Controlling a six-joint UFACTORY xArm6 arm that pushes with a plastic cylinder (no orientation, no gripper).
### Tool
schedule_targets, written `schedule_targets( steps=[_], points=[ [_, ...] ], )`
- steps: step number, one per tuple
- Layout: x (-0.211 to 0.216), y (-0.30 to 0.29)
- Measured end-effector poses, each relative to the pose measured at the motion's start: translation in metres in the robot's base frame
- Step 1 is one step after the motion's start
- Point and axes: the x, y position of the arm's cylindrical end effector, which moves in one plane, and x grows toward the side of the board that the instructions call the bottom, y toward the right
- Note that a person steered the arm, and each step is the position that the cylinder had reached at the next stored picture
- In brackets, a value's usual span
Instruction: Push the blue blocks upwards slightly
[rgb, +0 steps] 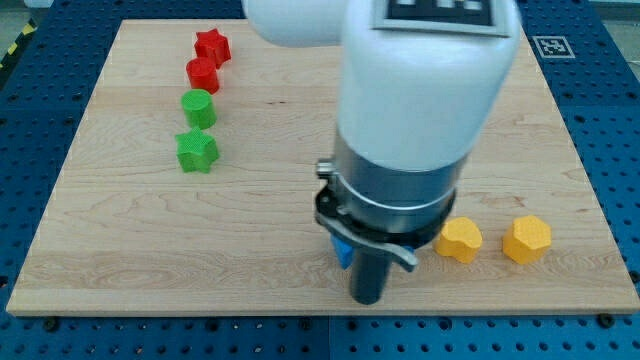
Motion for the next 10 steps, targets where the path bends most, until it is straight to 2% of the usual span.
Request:
schedule_targets(
  steps=[5, 7, 10],
  points=[
    [-0.014, -0.012],
    [-0.014, -0.082],
    [-0.012, -0.085]
  ],
)
